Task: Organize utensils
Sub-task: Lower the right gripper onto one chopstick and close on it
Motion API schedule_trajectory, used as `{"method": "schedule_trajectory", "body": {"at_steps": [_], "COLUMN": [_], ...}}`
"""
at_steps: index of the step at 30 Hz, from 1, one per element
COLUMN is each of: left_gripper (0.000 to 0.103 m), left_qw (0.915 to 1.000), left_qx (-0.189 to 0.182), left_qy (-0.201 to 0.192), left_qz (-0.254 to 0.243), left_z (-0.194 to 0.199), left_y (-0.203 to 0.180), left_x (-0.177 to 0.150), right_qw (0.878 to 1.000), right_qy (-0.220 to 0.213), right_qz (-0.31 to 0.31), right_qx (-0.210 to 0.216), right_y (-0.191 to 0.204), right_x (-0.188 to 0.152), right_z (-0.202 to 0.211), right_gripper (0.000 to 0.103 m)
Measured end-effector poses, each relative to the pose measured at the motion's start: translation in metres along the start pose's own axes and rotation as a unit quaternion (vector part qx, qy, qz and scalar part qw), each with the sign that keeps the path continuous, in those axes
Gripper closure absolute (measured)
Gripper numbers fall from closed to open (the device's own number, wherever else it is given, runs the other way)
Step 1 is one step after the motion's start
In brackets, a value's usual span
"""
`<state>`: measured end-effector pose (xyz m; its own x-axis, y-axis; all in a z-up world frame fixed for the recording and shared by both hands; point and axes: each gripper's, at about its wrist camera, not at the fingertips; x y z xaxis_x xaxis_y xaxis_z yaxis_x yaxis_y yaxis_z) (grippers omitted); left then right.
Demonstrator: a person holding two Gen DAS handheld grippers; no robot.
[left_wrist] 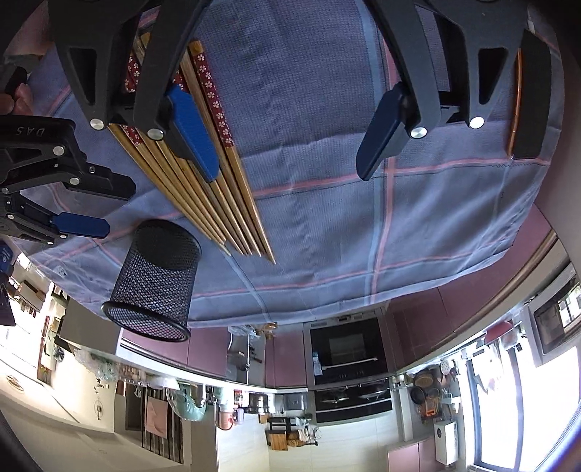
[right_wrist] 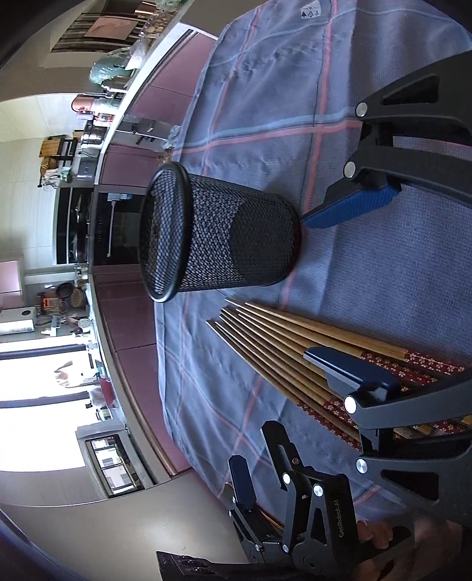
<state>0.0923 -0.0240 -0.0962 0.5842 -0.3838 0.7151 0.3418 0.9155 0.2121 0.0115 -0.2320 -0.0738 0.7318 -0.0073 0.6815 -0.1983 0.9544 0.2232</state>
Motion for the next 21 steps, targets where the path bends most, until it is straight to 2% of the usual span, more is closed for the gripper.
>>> {"method": "schedule_trajectory", "body": {"at_steps": [7,14,16,21], "left_gripper": [0.031,0.044,0.045,0.050], "left_qw": [0.9991,0.9975,0.9973,0.9964], "left_qx": [-0.020,-0.037,-0.043,-0.054], "left_qy": [0.035,0.056,0.057,0.065], "left_qz": [-0.014,-0.021,-0.018,-0.010], "left_z": [-0.018,-0.030,-0.032,-0.041], "left_y": [-0.006,-0.011,-0.009,-0.004], "left_x": [0.002,0.004,0.005,0.008], "right_qw": [0.999,0.999,0.998,0.998], "right_qy": [0.031,0.043,0.047,0.050], "right_qz": [0.009,0.018,0.023,0.029], "right_qx": [-0.004,-0.016,-0.022,-0.022], "right_y": [0.004,0.004,0.005,0.007], "right_x": [-0.002,0.000,0.000,0.003], "right_z": [-0.015,-0.018,-0.021,-0.024], "right_gripper": [0.044,0.048,0.055,0.059]}}
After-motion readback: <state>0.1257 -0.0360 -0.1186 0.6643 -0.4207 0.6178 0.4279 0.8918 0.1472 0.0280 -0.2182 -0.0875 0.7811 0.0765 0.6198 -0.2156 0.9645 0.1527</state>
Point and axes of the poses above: each gripper's, at about its wrist camera, not at the fingertips, and z roughly against the way its jaws point, y to its left, x to its top, and after that the axes turned 12 degrees about -z, right-handed
